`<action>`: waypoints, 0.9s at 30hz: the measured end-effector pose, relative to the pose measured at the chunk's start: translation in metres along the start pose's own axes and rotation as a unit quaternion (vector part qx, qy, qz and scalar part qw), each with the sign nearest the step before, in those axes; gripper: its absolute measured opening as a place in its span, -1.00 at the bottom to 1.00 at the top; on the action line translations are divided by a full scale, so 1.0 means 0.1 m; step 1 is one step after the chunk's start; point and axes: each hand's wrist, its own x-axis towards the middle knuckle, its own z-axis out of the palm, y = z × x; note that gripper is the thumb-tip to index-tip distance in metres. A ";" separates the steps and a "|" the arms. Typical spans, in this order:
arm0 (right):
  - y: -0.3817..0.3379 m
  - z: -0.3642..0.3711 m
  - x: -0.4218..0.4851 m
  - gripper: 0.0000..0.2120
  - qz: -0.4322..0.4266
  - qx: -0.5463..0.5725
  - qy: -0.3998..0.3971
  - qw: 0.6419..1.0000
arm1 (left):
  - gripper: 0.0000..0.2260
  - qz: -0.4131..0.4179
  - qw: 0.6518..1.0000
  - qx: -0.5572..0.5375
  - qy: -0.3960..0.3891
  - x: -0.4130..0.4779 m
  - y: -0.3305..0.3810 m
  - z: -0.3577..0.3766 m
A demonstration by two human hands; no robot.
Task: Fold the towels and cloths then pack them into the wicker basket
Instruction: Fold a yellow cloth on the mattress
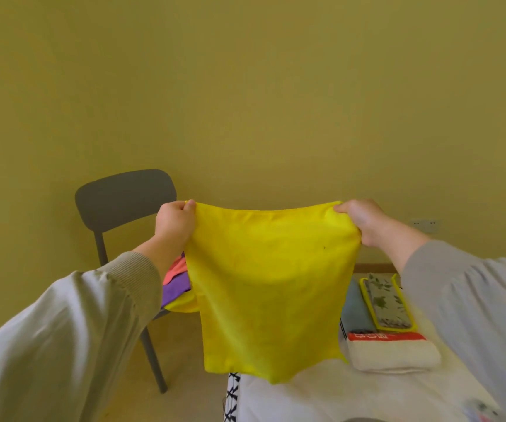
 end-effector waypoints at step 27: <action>2.25 0.49 0.37 -0.67 0.101 -0.024 0.184 0.977 | -0.82 -0.288 0.936 -0.193 -0.059 -0.24 -1.89 1.25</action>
